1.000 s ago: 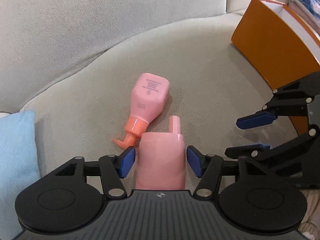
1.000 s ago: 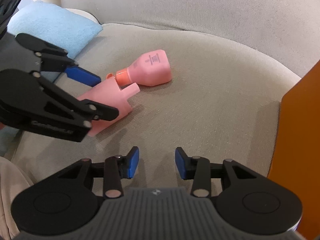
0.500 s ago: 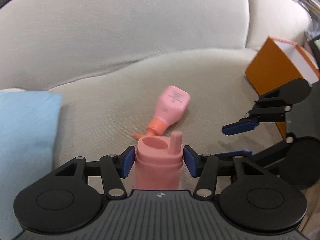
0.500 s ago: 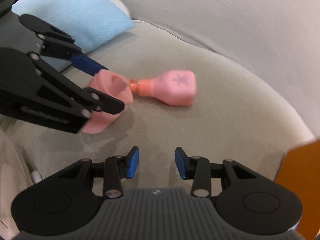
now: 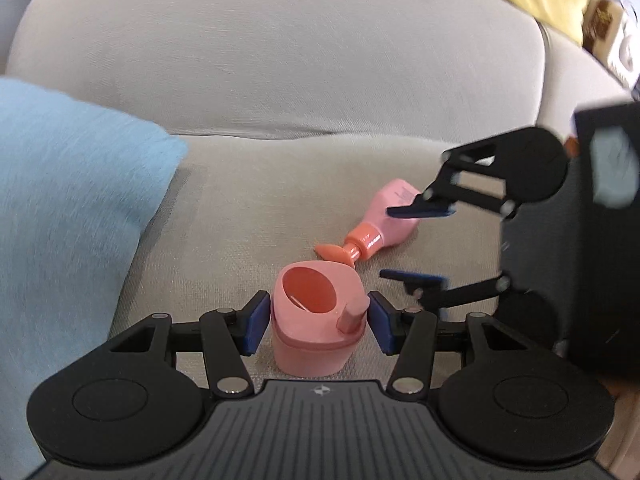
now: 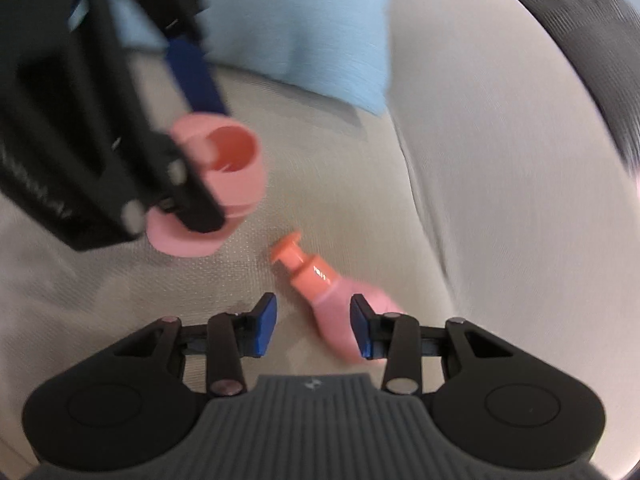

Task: Organize rigid objects
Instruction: 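Grasp the pink pump bottle by its neck with the right gripper, then carry the pink cup and pump bottle over the orange box with both grippers, then lower the pump bottle into the box with the right gripper while the left gripper lowers the cup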

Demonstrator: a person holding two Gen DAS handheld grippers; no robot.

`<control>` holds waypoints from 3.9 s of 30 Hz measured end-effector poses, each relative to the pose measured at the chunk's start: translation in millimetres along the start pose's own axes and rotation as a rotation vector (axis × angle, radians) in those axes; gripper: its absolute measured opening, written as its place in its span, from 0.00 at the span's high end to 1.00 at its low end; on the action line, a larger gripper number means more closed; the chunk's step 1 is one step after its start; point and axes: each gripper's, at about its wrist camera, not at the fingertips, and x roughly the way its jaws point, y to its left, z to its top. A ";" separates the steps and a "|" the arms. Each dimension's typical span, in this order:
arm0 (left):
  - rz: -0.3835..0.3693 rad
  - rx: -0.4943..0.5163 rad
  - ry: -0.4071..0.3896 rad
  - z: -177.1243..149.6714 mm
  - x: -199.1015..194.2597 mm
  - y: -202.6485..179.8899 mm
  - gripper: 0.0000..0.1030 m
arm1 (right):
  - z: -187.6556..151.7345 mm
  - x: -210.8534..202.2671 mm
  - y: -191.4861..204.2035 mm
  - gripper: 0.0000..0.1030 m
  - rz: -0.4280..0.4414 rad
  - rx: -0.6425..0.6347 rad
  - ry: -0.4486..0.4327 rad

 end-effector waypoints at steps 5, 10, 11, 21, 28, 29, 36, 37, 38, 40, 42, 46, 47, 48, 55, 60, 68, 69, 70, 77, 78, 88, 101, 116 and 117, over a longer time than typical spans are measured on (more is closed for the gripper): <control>-0.009 -0.048 -0.028 0.3 -2.9 3.3 0.42 | 0.7 16.1 16.2 0.60 -0.060 -0.202 -0.015; -0.015 -0.061 -0.032 0.7 -5.7 4.7 0.42 | -0.5 23.7 21.9 0.65 -0.091 -0.275 -0.038; -0.014 -0.059 -0.033 0.9 -5.9 4.1 0.42 | -0.6 23.3 22.1 0.69 -0.102 -0.272 -0.043; 0.016 -0.005 -0.018 -2.2 -0.6 -6.5 0.42 | -8.0 -21.4 -25.7 0.75 -0.121 0.148 -0.062; 0.019 0.009 -0.009 -2.1 -1.9 -9.6 0.41 | -44.3 -64.3 -77.6 0.75 0.075 0.765 -0.087; 0.020 0.008 -0.007 -2.1 -1.7 -9.8 0.41 | -52.7 -65.5 -81.5 0.75 0.103 0.835 -0.079; 0.073 0.073 0.039 -0.8 6.6 -23.3 0.41 | -81.4 -77.0 -52.9 0.75 0.162 1.023 -0.066; 0.083 0.083 0.038 -0.1 7.5 -25.3 0.41 | -84.0 -77.1 -51.9 0.75 0.159 1.023 -0.071; 0.089 0.091 0.036 0.3 8.7 -27.0 0.41 | -83.8 -76.3 -50.4 0.74 0.155 1.020 -0.074; 0.096 0.098 0.035 1.5 9.4 -29.0 0.41 | -83.0 -69.2 -47.3 0.74 0.145 1.015 -0.080; 0.102 0.098 0.037 2.1 11.5 -26.9 0.40 | -83.1 -71.4 -45.5 0.74 0.145 1.014 -0.083; 0.109 0.114 0.031 3.8 12.4 -28.8 0.39 | -82.7 -64.1 -42.7 0.72 0.141 1.029 -0.085; 0.104 0.120 0.025 4.3 11.7 -29.4 0.39 | -82.1 -64.1 -42.5 0.69 0.137 1.026 -0.085; 0.105 0.125 0.019 4.0 11.6 -30.2 0.39 | -82.2 -66.5 -43.5 0.67 0.131 1.023 -0.085; 0.130 0.154 -0.017 3.2 12.6 -35.7 0.39 | -82.9 -69.0 -41.3 0.72 0.122 0.997 -0.079; 0.136 0.142 -0.031 3.5 11.6 -37.5 0.41 | -84.6 -74.3 -38.6 0.74 0.112 0.974 -0.077; 0.064 0.092 -0.118 3.9 -37.4 -58.9 0.41 | -88.3 -109.8 -42.0 0.74 0.108 0.986 -0.109; 0.052 0.101 -0.131 4.4 -45.0 -64.6 0.41 | -89.8 -117.3 -43.1 0.74 0.111 0.990 -0.116; 0.041 0.115 -0.141 4.8 -51.9 -70.4 0.41 | -91.8 -126.3 -44.6 0.74 0.114 0.995 -0.127; -0.063 0.230 -0.193 19.7 -89.7 -121.0 0.41 | -117.9 -188.3 -57.4 0.74 0.110 1.028 -0.185; -0.085 0.240 -0.196 22.4 -92.6 -128.0 0.41 | -124.4 -197.0 -59.2 0.74 0.108 1.034 -0.188; -0.256 0.447 -0.209 56.1 -82.9 -234.5 0.41 | -222.7 -267.7 -98.7 0.74 0.044 1.125 -0.150; -0.402 0.659 -0.064 60.3 19.4 -347.2 0.41 | -352.6 -226.2 -128.9 0.74 -0.023 1.137 0.026; -0.443 0.931 0.075 38.2 96.1 -381.6 0.41 | -382.9 -143.0 -128.3 0.74 0.094 0.820 0.073; -0.449 0.939 0.080 37.1 98.0 -383.2 0.41 | -384.5 -141.2 -128.2 0.74 0.101 0.816 0.070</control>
